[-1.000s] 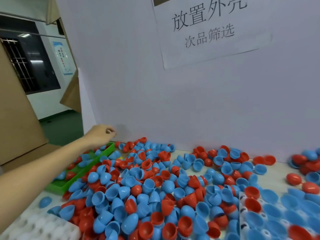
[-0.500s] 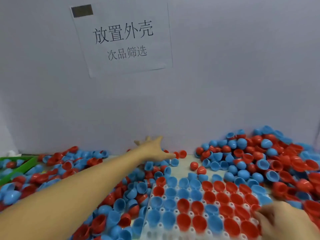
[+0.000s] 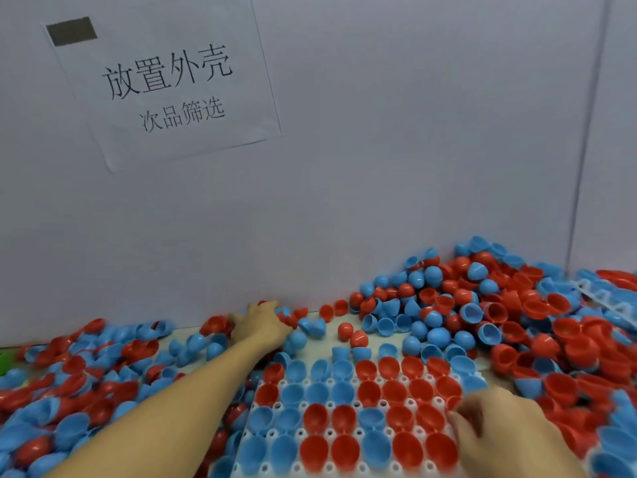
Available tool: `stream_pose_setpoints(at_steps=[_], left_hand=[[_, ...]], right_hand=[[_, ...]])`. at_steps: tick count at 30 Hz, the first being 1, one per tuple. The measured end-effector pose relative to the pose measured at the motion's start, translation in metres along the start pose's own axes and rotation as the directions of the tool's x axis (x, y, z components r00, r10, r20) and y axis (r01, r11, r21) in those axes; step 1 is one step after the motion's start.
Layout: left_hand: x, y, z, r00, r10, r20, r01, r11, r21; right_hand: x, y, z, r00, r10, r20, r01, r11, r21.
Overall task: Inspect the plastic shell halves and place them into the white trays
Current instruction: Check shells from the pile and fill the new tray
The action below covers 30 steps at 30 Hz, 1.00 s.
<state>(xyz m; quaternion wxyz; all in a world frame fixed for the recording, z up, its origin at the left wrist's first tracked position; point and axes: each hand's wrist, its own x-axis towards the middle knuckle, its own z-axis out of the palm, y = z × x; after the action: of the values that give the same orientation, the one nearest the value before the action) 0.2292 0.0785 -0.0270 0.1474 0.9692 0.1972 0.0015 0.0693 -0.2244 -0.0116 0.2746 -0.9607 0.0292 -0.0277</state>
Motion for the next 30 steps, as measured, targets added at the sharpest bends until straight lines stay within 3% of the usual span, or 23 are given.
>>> stream_pose_setpoints(at_steps=[4, 5, 7, 10, 14, 18, 25, 28, 30], left_hand=[[0.005, -0.021, -0.017, 0.984, 0.173, 0.035, -0.174, 0.984, 0.026], [0.007, -0.025, -0.020, 0.988, 0.153, 0.004, -0.153, 0.988, -0.036], [0.009, -0.035, -0.027, 0.995, 0.031, -0.097, -0.063, 0.939, -0.339], [0.008, -0.040, -0.040, 0.987, -0.105, -0.124, -0.018, 0.686, -0.728], [-0.006, -0.034, -0.063, 0.979, -0.127, -0.158, -0.069, 0.525, -0.849], [-0.031, -0.027, -0.081, 0.984, -0.117, -0.132, -0.082, 0.359, -0.930], [-0.109, -0.033, -0.096, 0.995, -0.095, 0.031, 0.025, -0.060, -0.998], [-0.157, -0.031, -0.087, 0.996, -0.029, 0.088, 0.075, -0.310, -0.948], [-0.191, -0.026, -0.078, 0.995, 0.007, 0.102, 0.097, -0.376, -0.922]], right_hand=[[-0.004, -0.004, 0.001, 1.000, 0.022, -0.003, -0.022, 1.000, 0.008], [-0.004, -0.005, 0.000, 1.000, 0.026, -0.007, -0.026, 1.000, 0.005], [-0.006, -0.006, -0.002, 0.999, 0.032, -0.003, -0.032, 0.999, 0.000], [-0.006, -0.005, -0.006, 0.999, 0.035, 0.011, -0.035, 0.999, -0.003], [-0.005, -0.002, -0.005, 0.998, 0.069, -0.012, -0.069, 0.997, -0.020], [-0.006, 0.001, -0.007, 0.996, 0.076, -0.038, -0.076, 0.997, 0.007], [-0.006, 0.002, -0.007, 0.986, -0.016, -0.166, 0.032, 0.995, 0.094], [-0.005, -0.003, -0.003, 0.970, -0.110, -0.218, 0.148, 0.974, 0.169], [-0.008, -0.017, 0.002, 0.948, -0.191, -0.254, 0.254, 0.935, 0.247]])
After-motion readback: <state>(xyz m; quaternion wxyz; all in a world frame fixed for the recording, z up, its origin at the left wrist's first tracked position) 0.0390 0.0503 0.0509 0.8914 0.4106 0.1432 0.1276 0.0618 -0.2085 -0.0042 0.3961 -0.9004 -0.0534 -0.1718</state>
